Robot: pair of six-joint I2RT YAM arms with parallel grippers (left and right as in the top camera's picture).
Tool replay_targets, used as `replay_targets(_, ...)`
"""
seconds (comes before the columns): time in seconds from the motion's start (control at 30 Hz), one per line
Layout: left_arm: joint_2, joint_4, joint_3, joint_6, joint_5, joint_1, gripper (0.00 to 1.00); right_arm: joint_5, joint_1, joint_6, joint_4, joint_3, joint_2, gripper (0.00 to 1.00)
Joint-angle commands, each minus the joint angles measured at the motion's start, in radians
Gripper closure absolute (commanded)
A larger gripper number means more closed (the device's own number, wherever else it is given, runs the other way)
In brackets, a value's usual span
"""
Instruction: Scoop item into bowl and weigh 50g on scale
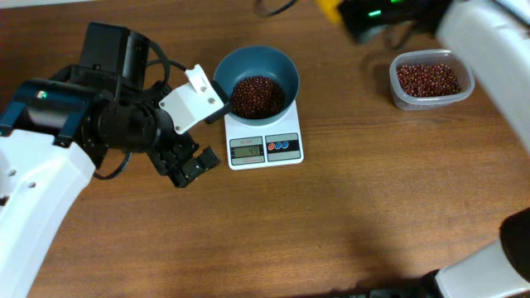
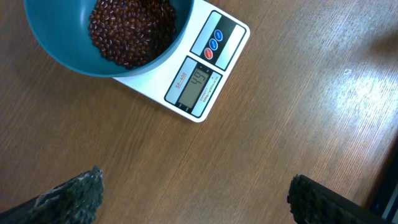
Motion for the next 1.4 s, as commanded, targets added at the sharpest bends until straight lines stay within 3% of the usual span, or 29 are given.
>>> replay_targets(0.0, 0.004, 0.001, 0.017, -0.016, 0.004, -0.003, 0.01, 0.044, -0.152, 0.012, -0.107, 0.024, -0.032, 0.96)
replay_targets(0.23, 0.004, 0.001, 0.017, -0.016, 0.004, -0.003, 0.01, 0.07, -0.339, 0.044, -0.272, 0.015, 0.021, 0.96)
replay_targets(0.33, 0.004, 0.001, 0.017, -0.016, 0.004, -0.003, 0.01, 0.065, -0.339, 0.102, -0.274, 0.015, 0.077, 0.96)
replay_targets(0.63, 0.004, 0.001, 0.017, -0.016, 0.004, -0.003, 0.01, -0.009, -0.339, 0.102, -0.303, 0.01, 0.166, 0.96)
replay_targets(0.97, 0.004, 0.001, 0.017, -0.016, 0.004, -0.003, 0.01, -0.035, -0.338, 0.102, -0.29, -0.087, 0.175, 0.96)
replay_targets(1.37, 0.004, 0.001, 0.017, -0.016, 0.004, -0.003, 0.01, -0.244, -0.396, 0.156, -0.242, -0.087, 0.174, 0.96)
